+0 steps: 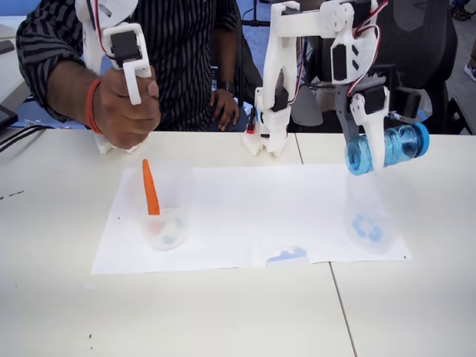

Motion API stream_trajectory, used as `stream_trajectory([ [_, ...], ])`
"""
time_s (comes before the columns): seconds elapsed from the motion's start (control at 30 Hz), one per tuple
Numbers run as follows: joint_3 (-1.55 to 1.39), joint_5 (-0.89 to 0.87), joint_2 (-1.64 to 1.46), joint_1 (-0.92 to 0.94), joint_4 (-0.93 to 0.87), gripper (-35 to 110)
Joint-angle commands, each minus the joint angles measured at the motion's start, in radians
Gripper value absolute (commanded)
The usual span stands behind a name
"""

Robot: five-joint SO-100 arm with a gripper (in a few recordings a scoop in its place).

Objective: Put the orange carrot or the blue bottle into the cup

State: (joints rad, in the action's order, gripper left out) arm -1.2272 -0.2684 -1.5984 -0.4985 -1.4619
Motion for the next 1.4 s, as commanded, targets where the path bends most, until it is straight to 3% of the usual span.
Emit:
stream_trajectory([
  [0.0, 0.060, -0.021, -0.031, -0.026, -0.018, 16],
  [1.37, -0.049, -0.020, -0.017, -0.092, -0.018, 16],
])
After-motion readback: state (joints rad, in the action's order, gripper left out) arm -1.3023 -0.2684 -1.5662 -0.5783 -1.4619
